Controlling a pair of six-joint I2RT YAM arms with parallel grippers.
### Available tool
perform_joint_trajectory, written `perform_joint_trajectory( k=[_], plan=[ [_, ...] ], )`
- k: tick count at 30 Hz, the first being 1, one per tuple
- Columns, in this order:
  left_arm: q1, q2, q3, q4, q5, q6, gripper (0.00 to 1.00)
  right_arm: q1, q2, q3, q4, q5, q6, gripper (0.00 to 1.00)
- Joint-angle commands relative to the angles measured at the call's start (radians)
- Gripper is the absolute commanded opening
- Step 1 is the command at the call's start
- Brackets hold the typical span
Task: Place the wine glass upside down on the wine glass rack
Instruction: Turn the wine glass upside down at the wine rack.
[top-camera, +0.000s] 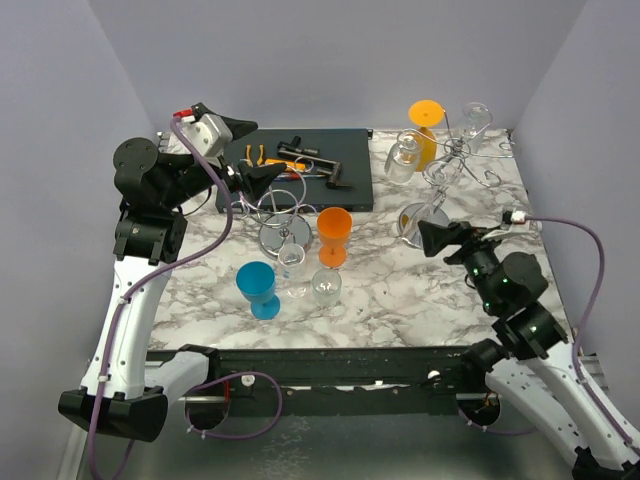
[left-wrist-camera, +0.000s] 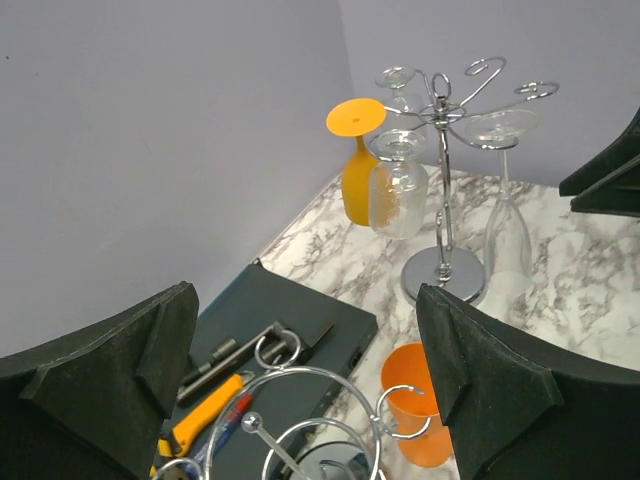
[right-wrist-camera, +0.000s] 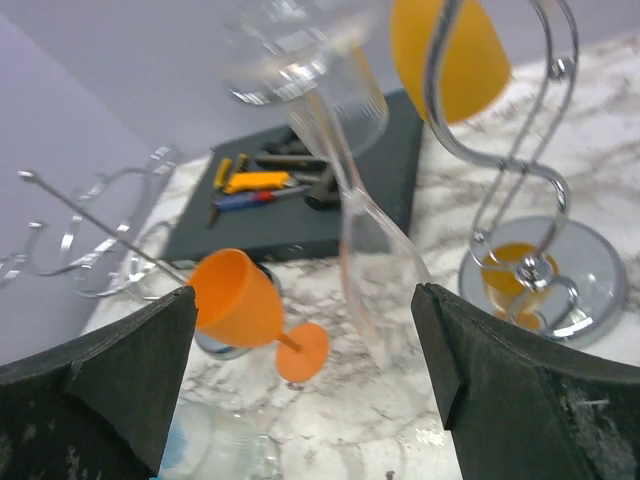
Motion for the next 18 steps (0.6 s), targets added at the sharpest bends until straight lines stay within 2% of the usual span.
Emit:
perform_joint_trajectory(
  k=[1,3,7,13,18],
  plan=[
    [-0.004,0.007,0.019,0.005,-0.041,-0.167,0.99,-0.004,-0.004,0.173,-0.233,-0.162,-0.025,0.97],
    [-0.003,0.004,0.016,0.006,-0.045,-0.204,0.99,-0.006,0.002,0.248,-0.315,-0.169,-0.014,0.95],
    [-0.003,-0.005,0.0,0.005,-0.067,-0.275,0.99,-0.004,-0.026,0.397,-0.324,-0.15,-0.028,0.97],
    [-0.003,-0.01,-0.022,0.006,-0.078,-0.303,0.99,-0.004,0.399,0.816,-0.553,-0.095,-0.108,0.9],
    [-0.003,-0.03,-0.041,-0.017,-0.08,-0.28,0.99,-0.005,0.636,1.05,-0.523,-0.046,-0.245,0.88]
  ],
)
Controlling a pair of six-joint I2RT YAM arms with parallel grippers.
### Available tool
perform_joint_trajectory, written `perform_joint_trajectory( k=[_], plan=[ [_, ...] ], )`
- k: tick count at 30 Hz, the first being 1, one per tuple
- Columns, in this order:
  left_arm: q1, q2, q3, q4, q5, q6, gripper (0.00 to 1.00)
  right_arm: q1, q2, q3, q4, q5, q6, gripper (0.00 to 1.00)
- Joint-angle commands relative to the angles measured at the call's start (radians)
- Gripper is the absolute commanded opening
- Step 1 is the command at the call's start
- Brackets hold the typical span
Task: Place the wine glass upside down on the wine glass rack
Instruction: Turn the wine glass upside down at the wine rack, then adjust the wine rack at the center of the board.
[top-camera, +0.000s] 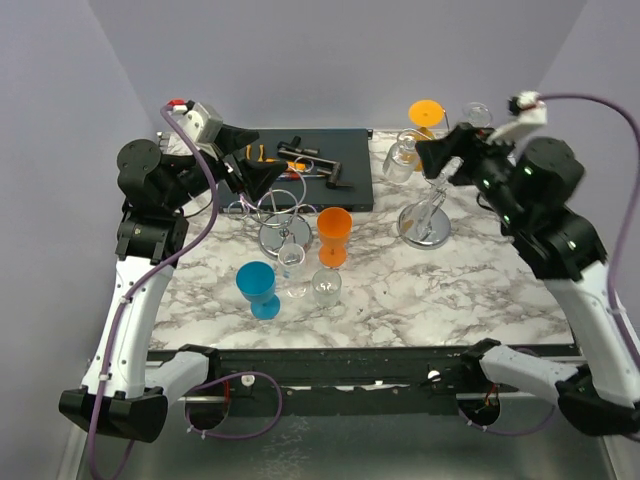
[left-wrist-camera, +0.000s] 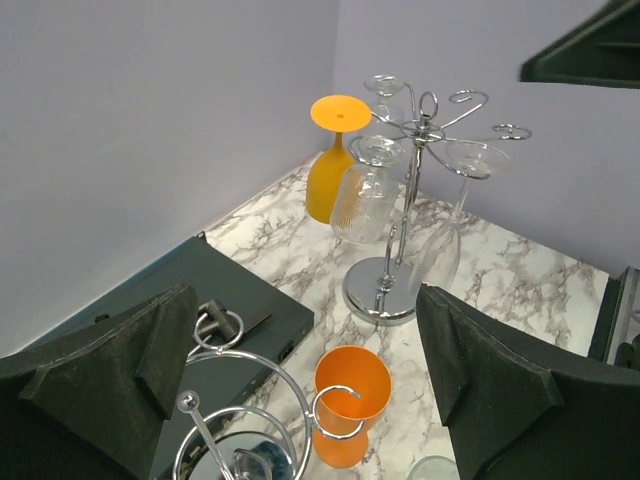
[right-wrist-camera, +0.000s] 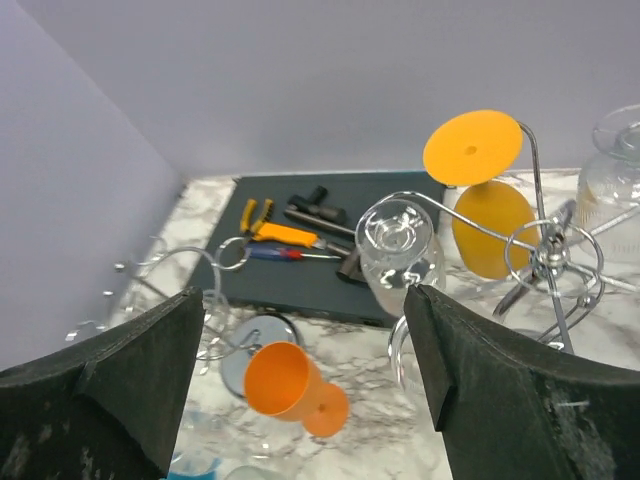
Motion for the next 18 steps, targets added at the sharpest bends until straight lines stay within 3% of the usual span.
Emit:
perform_joint_trajectory(
  k=[1,7,11,15,18],
  plan=[
    [-0.003,-0.033,-0.025,-0.024,-0.024,-0.006,0.99,-0.004,0.185,0.159,-0.095,0.065,-0.168,0.88],
    [-0.003,-0.044,-0.019,-0.054,-0.007,0.028,0.99,-0.014,0.36,0.355,-0.081,0.178,-0.381,0.84],
    [-0.004,-0.044,-0.015,-0.055,0.006,0.029,0.99,-0.072,0.452,0.432,-0.106,0.142,-0.404,0.78],
    [-0.003,-0.046,-0.015,-0.056,0.018,0.022,0.99,-0.179,0.495,0.465,-0.102,0.061,-0.394,0.8],
    [-0.003,-0.03,0.014,-0.095,0.034,0.027,0.99,-0.345,0.493,0.464,-0.115,-0.069,-0.312,0.82]
  ],
)
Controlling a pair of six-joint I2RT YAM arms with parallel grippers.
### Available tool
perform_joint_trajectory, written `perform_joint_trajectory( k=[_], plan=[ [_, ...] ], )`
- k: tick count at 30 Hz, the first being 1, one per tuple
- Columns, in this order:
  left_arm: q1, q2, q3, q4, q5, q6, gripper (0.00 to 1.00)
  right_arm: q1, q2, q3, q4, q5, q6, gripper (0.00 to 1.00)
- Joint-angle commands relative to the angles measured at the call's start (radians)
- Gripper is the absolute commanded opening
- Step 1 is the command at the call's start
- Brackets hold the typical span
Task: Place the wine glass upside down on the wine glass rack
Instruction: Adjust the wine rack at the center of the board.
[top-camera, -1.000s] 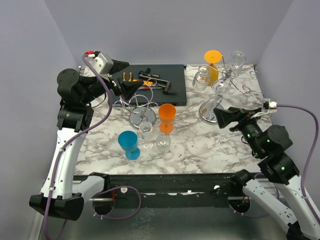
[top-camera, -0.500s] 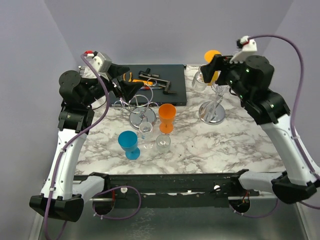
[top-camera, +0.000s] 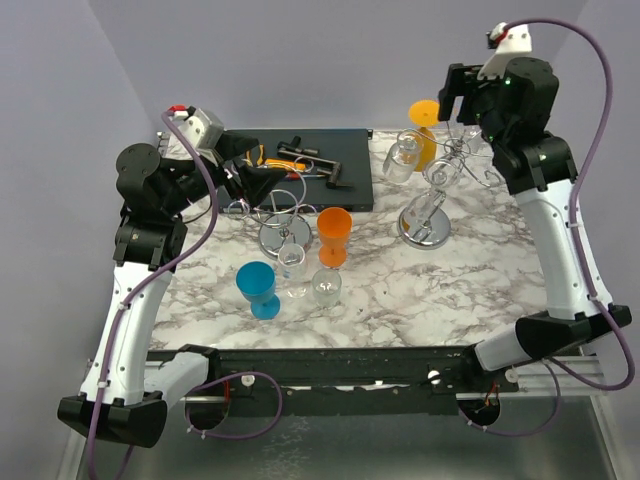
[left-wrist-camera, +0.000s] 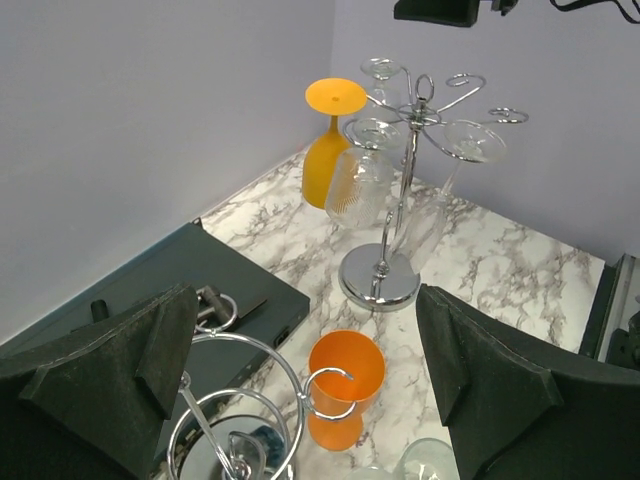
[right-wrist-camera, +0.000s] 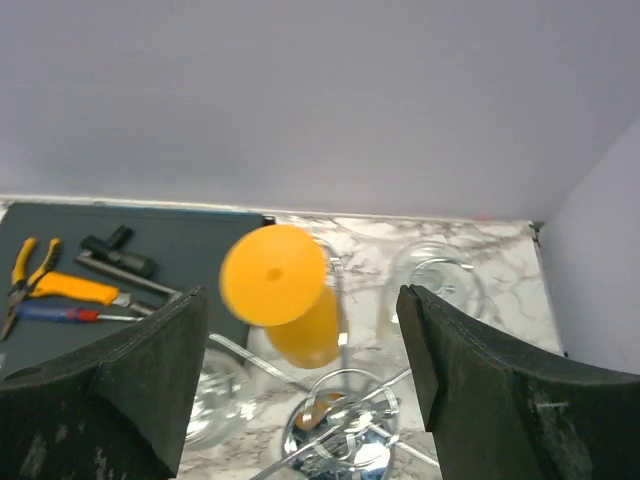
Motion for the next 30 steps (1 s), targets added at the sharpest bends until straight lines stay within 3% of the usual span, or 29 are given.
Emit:
perform_joint_trajectory(
  k=[1,5,11,17,30],
  plan=[
    [-0.005,0.018,0.065,-0.076,0.039,0.007,0.99,-0.228,0.004,0.01,-0.03,-0.175,0.078,0.82],
    [-0.006,0.113,0.189,-0.203,0.066,0.016,0.99,-0.37,-0.009,-0.039,-0.036,-0.182,0.153,0.83],
    [-0.079,0.238,0.358,-0.308,0.004,0.066,0.99,-0.468,-0.036,-0.134,-0.036,-0.197,0.241,0.83],
    [-0.281,0.444,0.612,-0.411,-0.167,0.166,0.99,-0.494,-0.102,-0.257,-0.008,-0.23,0.299,0.79],
    [-0.546,0.839,1.016,-0.403,-0.286,0.224,0.99,-0.518,-0.197,-0.406,0.022,-0.215,0.354,0.71]
  ],
)
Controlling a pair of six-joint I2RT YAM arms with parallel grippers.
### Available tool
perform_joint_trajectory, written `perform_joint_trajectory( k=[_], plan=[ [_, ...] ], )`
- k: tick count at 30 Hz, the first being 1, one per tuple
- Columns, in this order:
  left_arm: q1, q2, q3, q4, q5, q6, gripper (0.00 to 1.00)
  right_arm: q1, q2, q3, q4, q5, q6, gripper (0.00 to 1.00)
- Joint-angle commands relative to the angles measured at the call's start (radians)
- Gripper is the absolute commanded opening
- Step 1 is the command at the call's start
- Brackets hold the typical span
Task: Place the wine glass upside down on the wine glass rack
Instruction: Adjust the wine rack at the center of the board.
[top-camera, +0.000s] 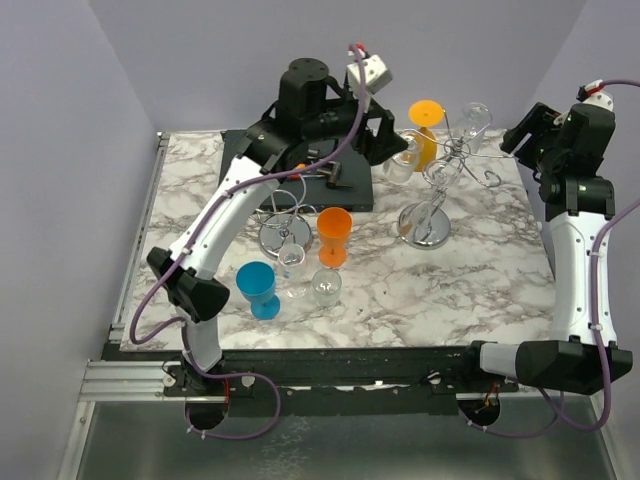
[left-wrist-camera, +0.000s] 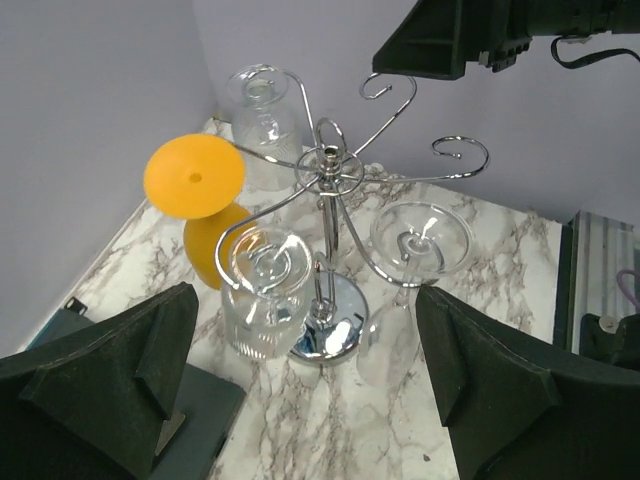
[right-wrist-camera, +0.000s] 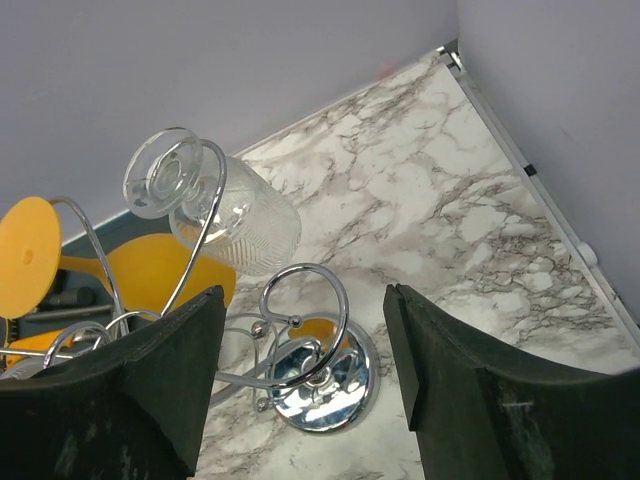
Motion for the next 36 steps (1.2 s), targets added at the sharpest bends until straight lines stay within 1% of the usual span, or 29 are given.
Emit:
perform_joint_trajectory(
  k=[1,5,9,12,15,20,22,25,33,36],
  plan=[
    [-0.076,0.078,0.122,-0.009,-0.073,0.062,0.99,-0.015,-0.008,-0.022,0.027,-0.011,0.023,0.71],
    [-0.099,0.134,0.181,0.015,-0.1,0.071,0.99,-0.03,-0.013,-0.049,0.04,-0.002,0.024,0.69],
    [-0.133,0.195,0.21,0.116,-0.158,0.019,0.99,-0.052,-0.017,-0.073,0.055,-0.011,0.054,0.66],
    [-0.164,0.238,0.252,0.125,-0.167,0.031,0.99,-0.063,-0.035,-0.097,0.08,-0.027,0.077,0.64],
    [-0.181,0.263,0.261,0.149,-0.178,0.047,0.99,-0.069,-0.047,-0.107,0.09,-0.078,0.092,0.62],
    [-0.204,0.309,0.285,0.198,-0.226,0.021,0.99,-0.076,-0.055,-0.125,0.109,-0.105,0.117,0.59],
    [-0.221,0.326,0.289,0.215,-0.248,0.036,0.99,-0.077,-0.058,-0.135,0.117,-0.109,0.123,0.58],
    [-0.237,0.347,0.296,0.229,-0.261,0.067,0.99,-0.082,-0.062,-0.149,0.13,-0.107,0.133,0.56],
    [-0.239,0.356,0.299,0.25,-0.272,0.062,0.99,-0.108,-0.069,-0.196,0.199,-0.176,0.193,0.55],
    [-0.24,0.355,0.288,0.263,-0.271,0.065,0.99,-0.111,-0.061,-0.195,0.2,-0.202,0.205,0.54]
  ],
)
